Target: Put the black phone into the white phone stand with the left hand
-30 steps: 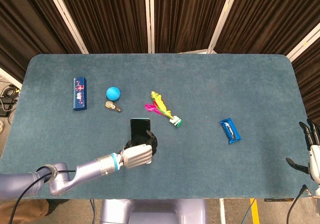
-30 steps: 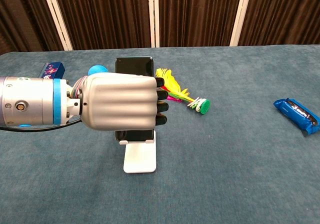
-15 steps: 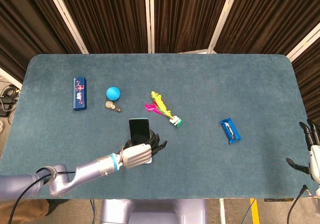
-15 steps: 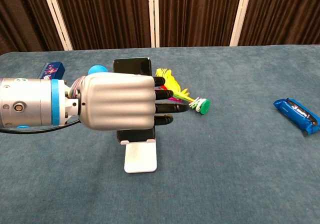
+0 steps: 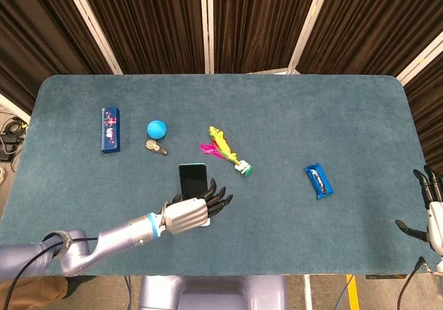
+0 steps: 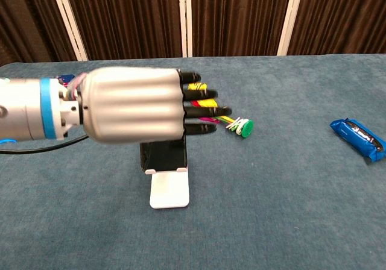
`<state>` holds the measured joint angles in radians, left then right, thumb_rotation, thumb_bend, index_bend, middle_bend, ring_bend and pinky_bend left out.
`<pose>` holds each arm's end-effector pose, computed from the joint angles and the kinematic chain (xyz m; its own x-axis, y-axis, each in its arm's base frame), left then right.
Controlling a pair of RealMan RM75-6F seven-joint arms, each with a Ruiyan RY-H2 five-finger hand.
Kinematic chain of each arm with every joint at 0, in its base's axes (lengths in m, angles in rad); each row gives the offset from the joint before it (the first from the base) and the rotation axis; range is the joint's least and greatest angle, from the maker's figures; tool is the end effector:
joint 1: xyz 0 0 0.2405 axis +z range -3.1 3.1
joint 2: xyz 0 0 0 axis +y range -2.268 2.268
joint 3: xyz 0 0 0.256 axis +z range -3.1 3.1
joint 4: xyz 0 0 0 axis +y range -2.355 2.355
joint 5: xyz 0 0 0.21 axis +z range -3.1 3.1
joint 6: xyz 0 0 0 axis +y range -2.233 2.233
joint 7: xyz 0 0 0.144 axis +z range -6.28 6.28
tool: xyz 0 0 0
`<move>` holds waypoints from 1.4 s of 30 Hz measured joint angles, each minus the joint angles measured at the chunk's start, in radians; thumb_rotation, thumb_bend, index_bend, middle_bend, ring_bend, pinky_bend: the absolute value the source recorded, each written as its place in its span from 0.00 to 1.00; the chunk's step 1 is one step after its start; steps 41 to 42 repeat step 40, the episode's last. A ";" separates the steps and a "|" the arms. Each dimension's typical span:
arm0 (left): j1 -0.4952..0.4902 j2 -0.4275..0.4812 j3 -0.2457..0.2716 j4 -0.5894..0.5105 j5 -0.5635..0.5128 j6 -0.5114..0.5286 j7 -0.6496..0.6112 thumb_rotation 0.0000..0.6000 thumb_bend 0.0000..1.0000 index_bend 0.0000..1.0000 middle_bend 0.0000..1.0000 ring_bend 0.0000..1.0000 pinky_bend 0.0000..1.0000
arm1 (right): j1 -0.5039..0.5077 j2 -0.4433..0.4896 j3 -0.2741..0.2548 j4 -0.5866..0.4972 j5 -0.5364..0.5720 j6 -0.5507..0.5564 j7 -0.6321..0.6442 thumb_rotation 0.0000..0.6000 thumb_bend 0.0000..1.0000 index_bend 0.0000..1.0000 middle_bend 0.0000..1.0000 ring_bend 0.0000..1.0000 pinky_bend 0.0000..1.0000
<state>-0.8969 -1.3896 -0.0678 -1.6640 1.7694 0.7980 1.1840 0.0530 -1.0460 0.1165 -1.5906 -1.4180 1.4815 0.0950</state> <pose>-0.0656 0.2771 -0.0171 0.6518 -0.7345 0.1889 -0.4094 -0.5505 -0.7275 -0.3301 -0.1845 0.1999 0.3840 0.0626 0.9212 -0.9210 0.0969 0.3773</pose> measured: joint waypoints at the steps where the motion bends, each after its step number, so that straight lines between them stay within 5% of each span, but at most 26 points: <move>1: 0.007 0.009 -0.005 -0.017 0.001 0.027 -0.021 1.00 0.00 0.11 0.00 0.07 0.20 | 0.000 0.000 0.000 0.000 0.000 0.000 0.001 1.00 0.00 0.00 0.00 0.00 0.00; 10: 0.109 0.134 -0.098 -0.148 -0.090 0.293 -0.301 1.00 0.00 0.07 0.00 0.02 0.14 | -0.001 0.003 -0.002 -0.006 -0.006 0.003 -0.001 1.00 0.00 0.00 0.00 0.00 0.00; 20: 0.232 0.227 -0.121 -0.126 -0.241 0.398 -0.533 1.00 0.00 0.01 0.00 0.00 0.01 | -0.003 0.003 -0.005 -0.014 -0.012 0.008 -0.010 1.00 0.00 0.00 0.00 0.00 0.00; 28: 0.431 0.258 -0.049 -0.068 -0.305 0.543 -0.833 1.00 0.00 0.00 0.00 0.00 0.00 | -0.002 -0.005 -0.006 -0.017 -0.019 0.015 -0.038 1.00 0.00 0.00 0.00 0.00 0.00; 37: 0.670 0.247 0.083 -0.041 -0.312 0.741 -0.929 1.00 0.00 0.00 0.00 0.00 0.00 | -0.005 -0.020 -0.007 -0.014 -0.039 0.042 -0.061 1.00 0.00 0.00 0.00 0.00 0.00; 42: 0.696 0.239 0.092 -0.034 -0.303 0.759 -0.948 1.00 0.00 0.00 0.00 0.00 0.00 | -0.005 -0.019 -0.008 -0.014 -0.042 0.042 -0.060 1.00 0.00 0.00 0.00 0.00 0.00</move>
